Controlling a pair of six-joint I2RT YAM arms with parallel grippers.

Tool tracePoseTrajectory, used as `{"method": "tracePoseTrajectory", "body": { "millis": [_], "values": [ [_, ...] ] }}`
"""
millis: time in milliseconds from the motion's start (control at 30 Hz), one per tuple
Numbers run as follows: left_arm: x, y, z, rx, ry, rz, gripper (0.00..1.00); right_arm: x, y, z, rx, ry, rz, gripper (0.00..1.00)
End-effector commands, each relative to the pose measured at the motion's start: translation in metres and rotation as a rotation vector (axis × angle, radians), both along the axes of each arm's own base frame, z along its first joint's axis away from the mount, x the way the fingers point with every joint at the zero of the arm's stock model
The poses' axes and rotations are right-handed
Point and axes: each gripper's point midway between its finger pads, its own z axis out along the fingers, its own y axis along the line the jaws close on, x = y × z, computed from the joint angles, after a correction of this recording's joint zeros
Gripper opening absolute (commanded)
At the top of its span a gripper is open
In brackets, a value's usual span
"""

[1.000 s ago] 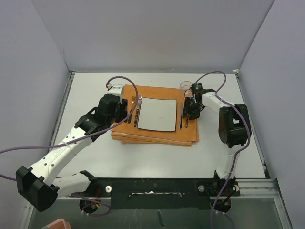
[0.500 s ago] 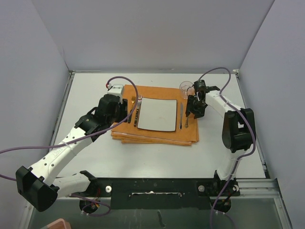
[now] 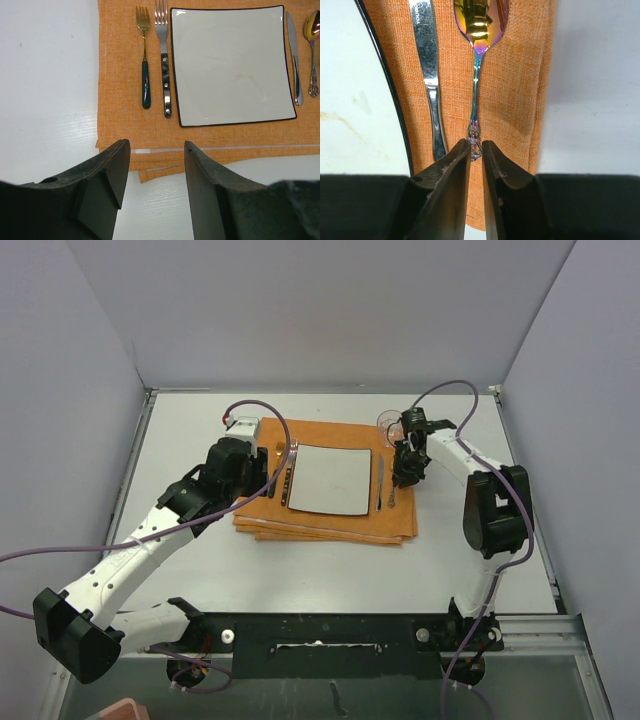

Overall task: Set the dinner table for one person
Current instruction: Place the spoon on the napkin.

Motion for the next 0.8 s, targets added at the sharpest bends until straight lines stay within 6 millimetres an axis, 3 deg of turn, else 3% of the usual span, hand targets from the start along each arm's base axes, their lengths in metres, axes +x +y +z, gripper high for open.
{"method": "tracePoseTrajectory", "body": {
  "millis": [0, 633, 700, 767],
  "values": [
    [0.006, -0.002, 0.023, -0.054, -0.062, 0.008, 0.46, 0.016, 0.007, 0.006, -0.003, -0.038, 0.006, 0.19],
    [0.003, 0.001, 0.024, -0.046, -0.062, 0.009, 0.46, 0.035, 0.016, -0.022, -0.024, -0.006, 0.011, 0.25],
    [0.003, 0.001, 0.025, -0.045, -0.065, 0.007, 0.46, 0.035, 0.015, -0.024, -0.028, -0.003, 0.01, 0.24],
    [0.003, 0.001, 0.028, -0.046, -0.071, 0.005, 0.46, 0.034, 0.015, -0.025, -0.03, 0.002, 0.011, 0.15]
  ]
}}
